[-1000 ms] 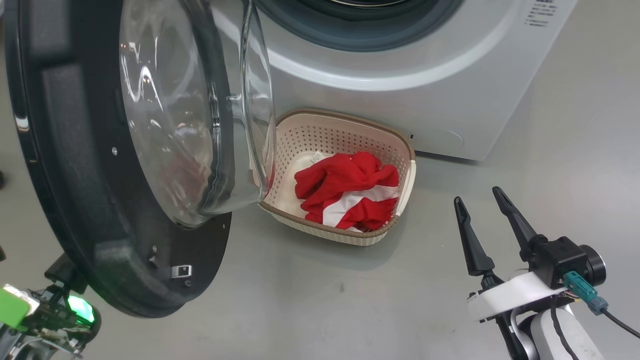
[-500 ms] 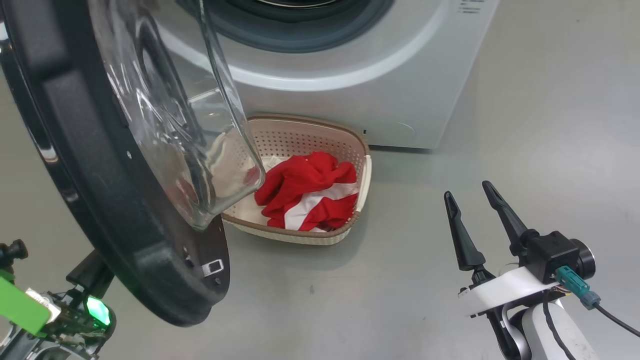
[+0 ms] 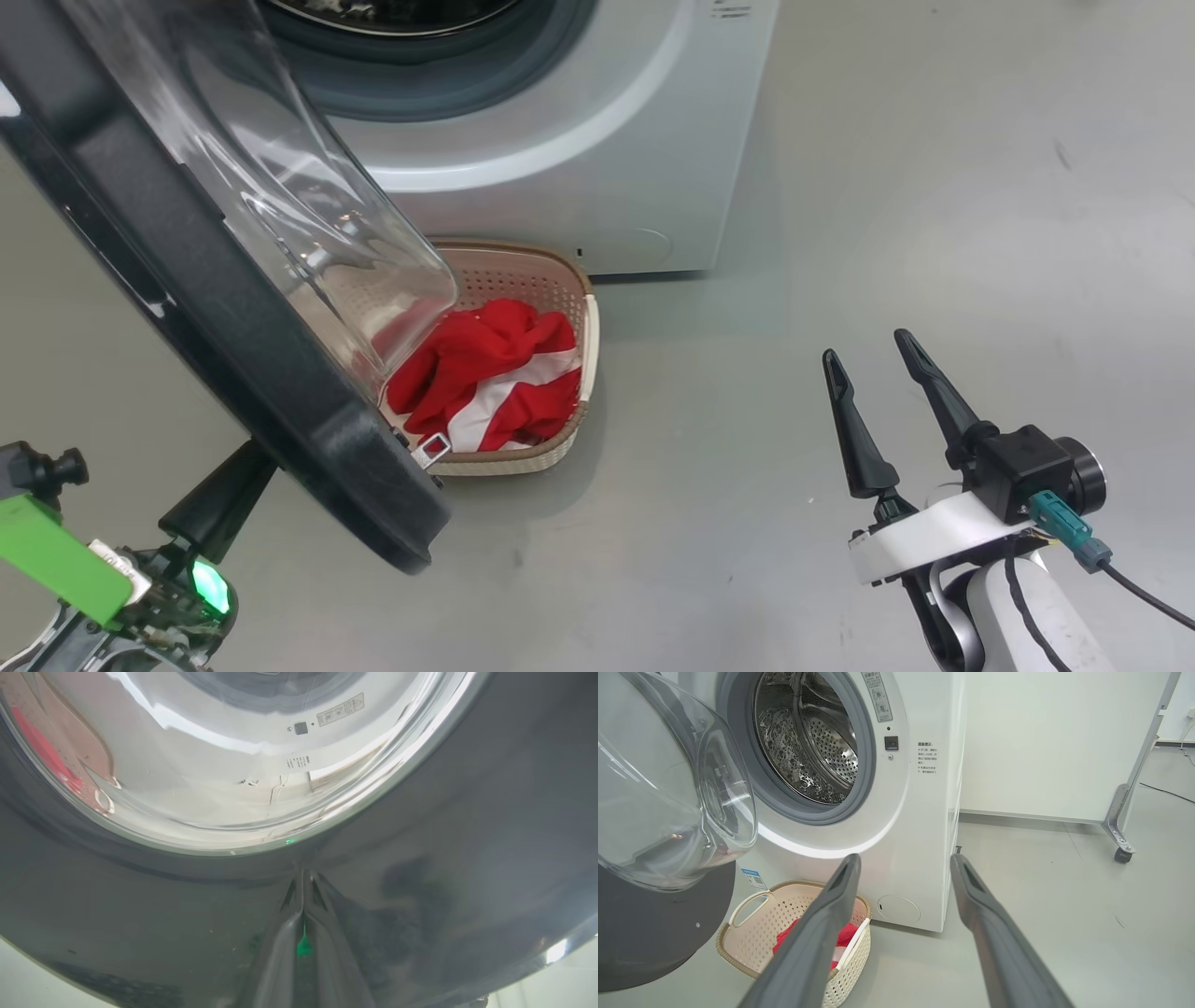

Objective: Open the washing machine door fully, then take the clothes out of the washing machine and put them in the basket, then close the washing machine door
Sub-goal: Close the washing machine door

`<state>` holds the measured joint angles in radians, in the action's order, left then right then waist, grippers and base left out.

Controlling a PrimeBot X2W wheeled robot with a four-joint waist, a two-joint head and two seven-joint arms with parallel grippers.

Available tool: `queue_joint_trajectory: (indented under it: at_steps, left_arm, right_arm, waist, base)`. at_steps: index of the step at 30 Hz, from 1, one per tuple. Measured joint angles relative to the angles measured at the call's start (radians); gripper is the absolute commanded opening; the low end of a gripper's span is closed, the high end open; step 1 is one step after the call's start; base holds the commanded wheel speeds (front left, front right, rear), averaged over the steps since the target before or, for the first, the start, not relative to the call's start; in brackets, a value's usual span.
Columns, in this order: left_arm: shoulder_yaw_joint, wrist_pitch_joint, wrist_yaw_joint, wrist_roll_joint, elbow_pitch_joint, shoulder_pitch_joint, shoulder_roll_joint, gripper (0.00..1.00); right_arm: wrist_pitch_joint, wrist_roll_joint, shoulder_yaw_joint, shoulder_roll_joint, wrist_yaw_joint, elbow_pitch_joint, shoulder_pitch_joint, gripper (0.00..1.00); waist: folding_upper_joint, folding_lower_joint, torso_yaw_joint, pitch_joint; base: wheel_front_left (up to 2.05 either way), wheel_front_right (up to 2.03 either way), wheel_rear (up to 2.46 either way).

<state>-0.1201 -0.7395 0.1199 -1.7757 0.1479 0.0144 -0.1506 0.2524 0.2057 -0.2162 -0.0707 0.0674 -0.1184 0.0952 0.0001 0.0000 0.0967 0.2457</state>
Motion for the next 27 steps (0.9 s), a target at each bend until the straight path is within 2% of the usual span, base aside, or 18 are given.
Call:
queue_joint_trajectory:
  at_steps: [12,27]
  left_arm:
    - [0.031,0.003,0.000,0.018,-0.049,0.018,0.027,0.00]
    - [0.046,0.072,0.000,0.072,-0.088,0.135,0.074,0.00]
  right_arm:
    - [0.000,0.003,0.003,0.008,-0.008,-0.010,-0.006,1.00]
    - [0.000,0.005,0.002,0.011,-0.008,0.008,-0.020,1.00]
  waist:
    - [0.0000,0.0000,-0.112,-0.024]
    - [0.0000,0.0000,-0.133,-0.002]
  base:
    - [0.00,0.00,0.00]
    - [0.00,0.00,0.00]
